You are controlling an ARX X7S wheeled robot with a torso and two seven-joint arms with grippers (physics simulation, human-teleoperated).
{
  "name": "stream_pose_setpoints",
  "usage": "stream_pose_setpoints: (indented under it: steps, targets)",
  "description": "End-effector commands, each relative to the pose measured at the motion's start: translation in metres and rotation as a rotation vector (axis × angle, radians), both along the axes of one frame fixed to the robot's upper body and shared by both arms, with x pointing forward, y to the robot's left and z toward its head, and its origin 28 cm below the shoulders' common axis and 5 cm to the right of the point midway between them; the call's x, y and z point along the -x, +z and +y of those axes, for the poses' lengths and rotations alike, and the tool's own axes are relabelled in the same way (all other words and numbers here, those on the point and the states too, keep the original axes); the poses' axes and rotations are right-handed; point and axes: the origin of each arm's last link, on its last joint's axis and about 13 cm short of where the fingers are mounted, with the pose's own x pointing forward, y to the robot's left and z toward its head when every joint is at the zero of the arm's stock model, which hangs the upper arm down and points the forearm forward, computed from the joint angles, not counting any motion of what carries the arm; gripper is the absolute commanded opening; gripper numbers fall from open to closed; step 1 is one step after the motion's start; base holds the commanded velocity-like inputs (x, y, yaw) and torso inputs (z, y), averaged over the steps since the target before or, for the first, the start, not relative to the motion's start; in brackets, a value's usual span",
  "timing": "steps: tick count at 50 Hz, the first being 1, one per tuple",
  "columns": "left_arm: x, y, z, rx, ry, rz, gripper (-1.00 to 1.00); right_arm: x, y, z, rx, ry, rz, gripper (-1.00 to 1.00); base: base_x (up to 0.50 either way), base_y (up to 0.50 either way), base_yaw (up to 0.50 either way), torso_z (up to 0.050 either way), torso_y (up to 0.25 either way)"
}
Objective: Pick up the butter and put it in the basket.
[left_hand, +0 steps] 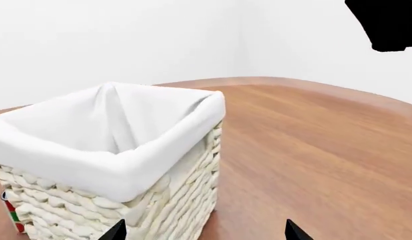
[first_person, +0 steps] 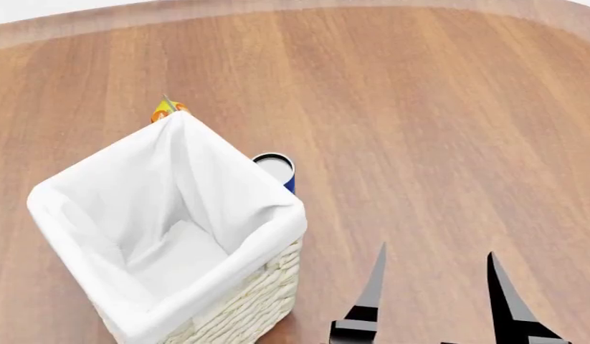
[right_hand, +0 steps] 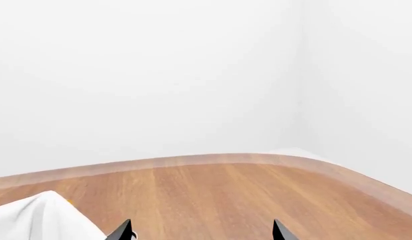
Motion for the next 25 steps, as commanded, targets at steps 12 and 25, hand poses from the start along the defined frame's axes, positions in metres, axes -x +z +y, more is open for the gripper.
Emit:
stream_pose_setpoints:
  steps: [12, 25]
  targets:
    - [-0.003, -0.01, -0.007, -0.033, -0.049, 0.09, 1.0, 0.001, 0.0, 0.003, 0.004, 0.025, -0.004, 1.0, 0.0, 0.0, 0.0, 0.0, 0.0]
    - [-0.009, -0.004, -0.01, -0.041, -0.066, 0.126, 1.0, 0.001, 0.0, 0.003, 0.002, 0.026, -0.004, 1.0, 0.0, 0.0, 0.0, 0.0, 0.0]
